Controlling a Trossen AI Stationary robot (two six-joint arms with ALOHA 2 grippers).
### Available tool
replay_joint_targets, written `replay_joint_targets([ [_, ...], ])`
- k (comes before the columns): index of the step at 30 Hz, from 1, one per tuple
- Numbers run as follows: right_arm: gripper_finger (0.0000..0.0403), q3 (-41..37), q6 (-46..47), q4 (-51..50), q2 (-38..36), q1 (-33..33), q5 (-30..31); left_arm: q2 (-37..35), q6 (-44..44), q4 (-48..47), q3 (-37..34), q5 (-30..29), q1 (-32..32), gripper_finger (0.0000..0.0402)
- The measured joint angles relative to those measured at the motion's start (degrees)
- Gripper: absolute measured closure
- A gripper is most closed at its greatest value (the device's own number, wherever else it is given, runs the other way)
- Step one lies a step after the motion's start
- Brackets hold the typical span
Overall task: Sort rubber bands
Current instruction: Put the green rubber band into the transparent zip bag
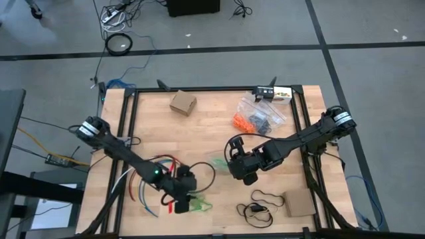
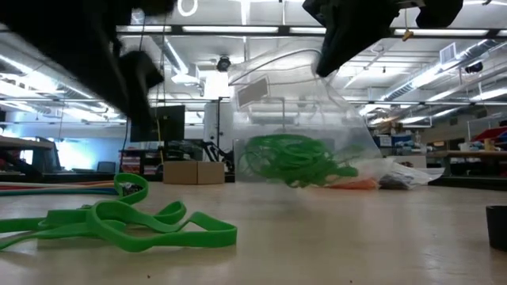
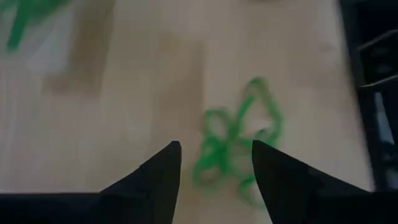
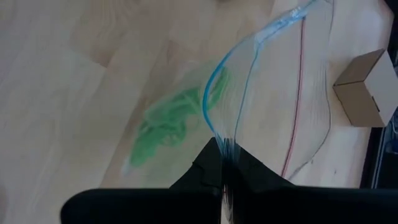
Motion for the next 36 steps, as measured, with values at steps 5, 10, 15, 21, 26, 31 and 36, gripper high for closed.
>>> replay_joint_targets([
  [5,0.0403,0.0,0.02,0.04,0.0,0.01,-0.02,-0.02,-6.86,14.83,-9.83,3.93,1.75,0.0204],
  [10,0.0403,0.0,0.0,0.06,0.0,-0.24,-0.07,-0.03,-9.95,27.39,-15.44,7.12,2.66,0.0207],
  [15,0.0403,0.0,-0.02,0.37,0.0,-0.28,-0.07,-0.02,-10.08,27.73,-16.06,7.36,2.68,0.0232],
  [21,0.0403,-0.01,-0.02,0.56,0.0,-0.28,-0.07,1.95,-10.04,28.54,-15.54,7.78,2.68,0.0256],
  [26,0.0403,0.0,0.0,0.72,0.0,-0.28,-0.11,4.88,-8.3,28.36,-13.53,8.02,2.68,0.0257],
  [31,0.0403,-0.01,0.01,0.67,0.0,-0.28,-0.1,4.83,-5.64,27.7,-12.37,8.12,3.46,0.0288],
  [36,0.0403,0.0,0.02,0.63,0.0,-0.31,-0.11,4.85,-2.73,27.62,-12.4,13.08,3.68,0.0388],
])
